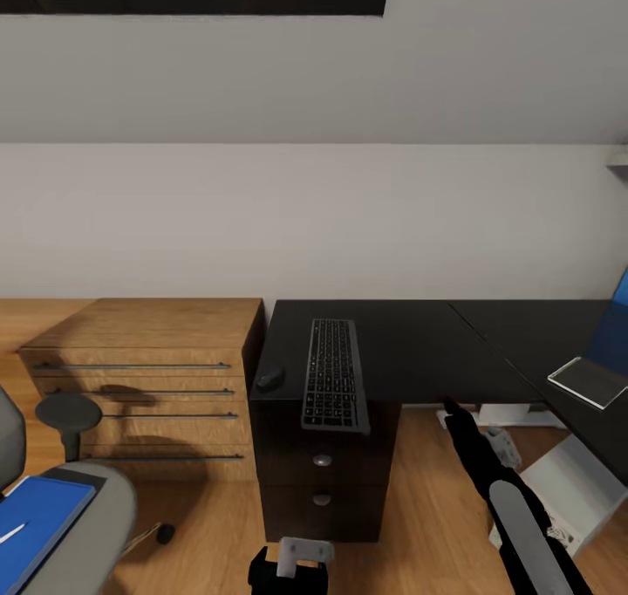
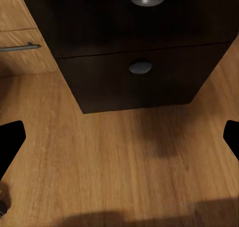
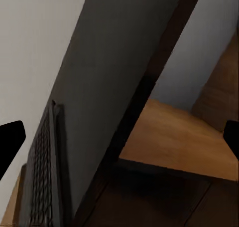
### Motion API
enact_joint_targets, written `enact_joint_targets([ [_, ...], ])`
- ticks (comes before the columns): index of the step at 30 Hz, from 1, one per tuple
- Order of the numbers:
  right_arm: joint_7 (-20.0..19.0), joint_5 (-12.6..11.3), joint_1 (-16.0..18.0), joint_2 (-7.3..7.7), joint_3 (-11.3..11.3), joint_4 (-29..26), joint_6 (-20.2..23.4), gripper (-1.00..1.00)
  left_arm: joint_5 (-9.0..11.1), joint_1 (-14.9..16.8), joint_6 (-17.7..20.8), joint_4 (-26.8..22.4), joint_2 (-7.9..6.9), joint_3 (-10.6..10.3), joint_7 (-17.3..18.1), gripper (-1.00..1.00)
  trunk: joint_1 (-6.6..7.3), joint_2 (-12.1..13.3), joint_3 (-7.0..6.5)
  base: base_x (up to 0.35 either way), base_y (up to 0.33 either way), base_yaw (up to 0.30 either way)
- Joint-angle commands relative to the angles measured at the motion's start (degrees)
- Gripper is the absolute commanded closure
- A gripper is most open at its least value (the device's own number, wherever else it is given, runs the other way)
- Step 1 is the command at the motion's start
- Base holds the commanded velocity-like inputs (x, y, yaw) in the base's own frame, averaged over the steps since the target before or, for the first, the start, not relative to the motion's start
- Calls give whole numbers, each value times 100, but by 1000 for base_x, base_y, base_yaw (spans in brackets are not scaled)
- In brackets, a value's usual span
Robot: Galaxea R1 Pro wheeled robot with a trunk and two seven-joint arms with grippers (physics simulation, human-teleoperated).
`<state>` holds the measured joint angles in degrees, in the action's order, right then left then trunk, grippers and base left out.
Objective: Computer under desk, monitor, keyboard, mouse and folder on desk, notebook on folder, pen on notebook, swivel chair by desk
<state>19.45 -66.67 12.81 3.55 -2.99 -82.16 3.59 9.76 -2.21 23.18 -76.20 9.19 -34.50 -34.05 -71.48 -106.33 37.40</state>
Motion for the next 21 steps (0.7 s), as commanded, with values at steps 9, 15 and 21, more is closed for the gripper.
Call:
enact_joint_targets([
  [9,1233,1282,2,24,861,-339,148,-100,78,2,-103,640,81,541,15,-100,198,360,-157,0,-1,0],
  [15,1302,1540,2,32,1059,-454,154,-100,77,2,-204,1213,81,774,25,-100,330,600,-265,0,0,0],
  [21,1332,1686,2,89,1114,-677,175,-100,75,2,-299,1760,81,1126,36,-100,462,841,-373,0,0,0],
])
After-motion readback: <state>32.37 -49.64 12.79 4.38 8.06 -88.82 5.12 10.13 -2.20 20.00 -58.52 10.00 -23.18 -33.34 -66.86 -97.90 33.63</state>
